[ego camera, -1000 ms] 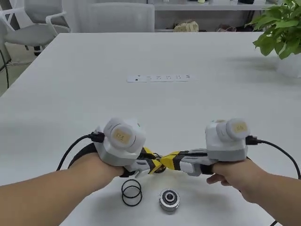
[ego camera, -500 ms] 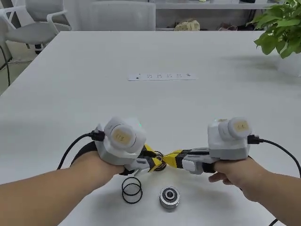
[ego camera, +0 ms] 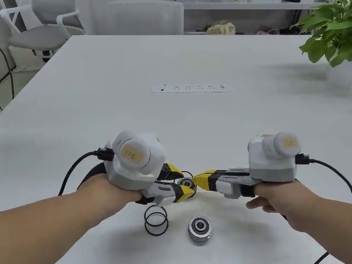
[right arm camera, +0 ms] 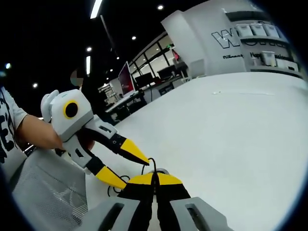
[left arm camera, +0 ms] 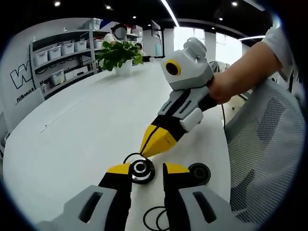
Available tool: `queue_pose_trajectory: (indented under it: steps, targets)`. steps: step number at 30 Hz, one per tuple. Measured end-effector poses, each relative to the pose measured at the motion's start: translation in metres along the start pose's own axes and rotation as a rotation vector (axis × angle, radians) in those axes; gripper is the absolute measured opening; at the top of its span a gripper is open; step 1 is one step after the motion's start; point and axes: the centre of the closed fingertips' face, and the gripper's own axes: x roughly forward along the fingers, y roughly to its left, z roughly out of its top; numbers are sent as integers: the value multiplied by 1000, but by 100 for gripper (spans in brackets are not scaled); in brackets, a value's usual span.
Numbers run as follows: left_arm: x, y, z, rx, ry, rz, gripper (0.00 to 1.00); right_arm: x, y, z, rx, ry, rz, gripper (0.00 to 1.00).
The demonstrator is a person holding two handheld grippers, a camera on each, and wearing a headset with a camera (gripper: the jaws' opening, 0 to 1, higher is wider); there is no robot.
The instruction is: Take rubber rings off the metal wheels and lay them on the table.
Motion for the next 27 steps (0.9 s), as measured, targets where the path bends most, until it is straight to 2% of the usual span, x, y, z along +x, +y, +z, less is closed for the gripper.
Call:
queue_pose_trajectory:
  steps: [14, 27]
  targets:
    - [-35, 3, 12, -47, -69, 13, 36, 1, 9, 9, 11, -20, 33, 0]
    - [-74, 8, 15, -81, -123, 51, 50, 5, 24, 17, 13, -31, 68, 0]
